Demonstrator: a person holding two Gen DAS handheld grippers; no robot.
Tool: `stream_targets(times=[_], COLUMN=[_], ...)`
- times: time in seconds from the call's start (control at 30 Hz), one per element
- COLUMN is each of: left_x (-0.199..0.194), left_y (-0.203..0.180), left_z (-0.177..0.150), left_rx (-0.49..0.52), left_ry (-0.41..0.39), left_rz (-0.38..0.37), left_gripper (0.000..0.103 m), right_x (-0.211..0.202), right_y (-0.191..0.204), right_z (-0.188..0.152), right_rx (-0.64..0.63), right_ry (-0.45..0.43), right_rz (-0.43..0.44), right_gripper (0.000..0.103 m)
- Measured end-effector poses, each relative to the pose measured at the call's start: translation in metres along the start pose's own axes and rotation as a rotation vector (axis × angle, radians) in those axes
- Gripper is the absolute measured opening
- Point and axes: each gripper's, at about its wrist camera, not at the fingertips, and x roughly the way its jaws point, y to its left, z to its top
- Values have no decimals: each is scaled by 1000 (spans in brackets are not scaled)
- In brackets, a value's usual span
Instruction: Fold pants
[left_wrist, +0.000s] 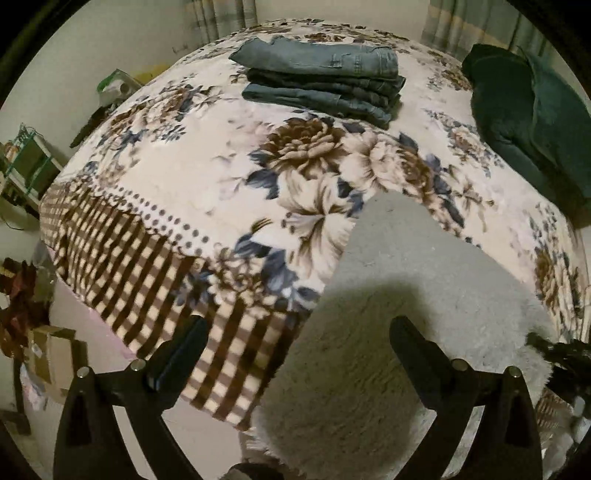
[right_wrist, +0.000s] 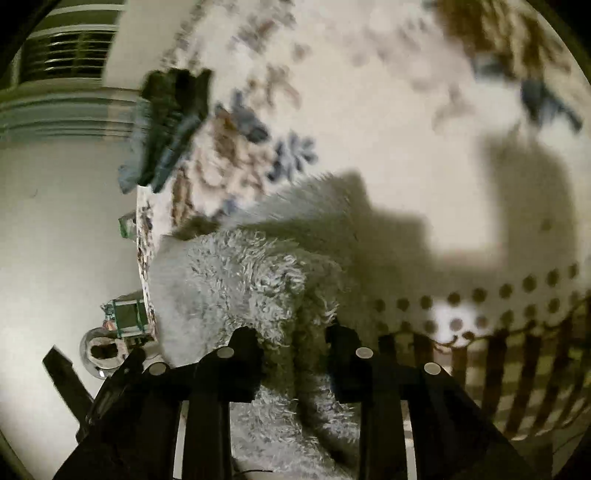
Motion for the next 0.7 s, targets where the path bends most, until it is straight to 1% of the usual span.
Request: stream_targets(times=[0.1,0.13,0.2,0.23,0.27,0.3,0.33,0.37,0.4,0.43,0.47,0.5,0.53,0.57,0.63,0.67,0.7], left_x=[7,11,23,29,35,40,45,48,49,49,47,46,46,46,46,47,47], left_y=[-11,-16,-28,-33,-36,-39,-41,-42,-42,-41,-39,-37,-37,-36,-33,-32,-32], left_z=[6,8,12,12,12,12,10,9,8,7,7,6,5,4,1,-1,-2], left_rx=[4,10,42,59,72,85,98,108,110,108,104,101,99,92,81,77,75], left_ry=[14,19,37,47,58,68,77,85,90,91,87,88,90,93,99,102,104], left_rz=[-33,-41,-44,-37,-33,-31,-24,-18,-19,-26,-29,-27,-29,-37,-36,-38,-39], left_gripper=[100,100,100,100,100,100,100,100,100,100,100,100,100,100,100,100,100], right_x=[-27,-35,-45,-46,-46,-33,-21,-20,-16,-19,-23,-25,-27,-26,-12,-2,11], right_y=[16,22,24,21,11,-1,-11,-22,-35,-41,-48,-55,-64,-69,-85,-92,-100], right_z=[3,7,18,22,29,38,42,46,45,43,37,31,22,16,-6,-16,-28], right_rx=[-22,-42,-69,-67,-52,-27,0,25,66,82,97,115,145,162,219,249,296], right_ry=[-100,-138,-184,-184,-168,-107,-47,-10,25,22,15,11,16,24,76,108,141], right_rz=[9,-14,-68,-85,-100,-118,-140,-151,-159,-123,-78,-50,-18,-2,40,50,94], right_gripper=[28,28,28,28,29,31,39,49,51,61,76,81,85,85,85,85,81])
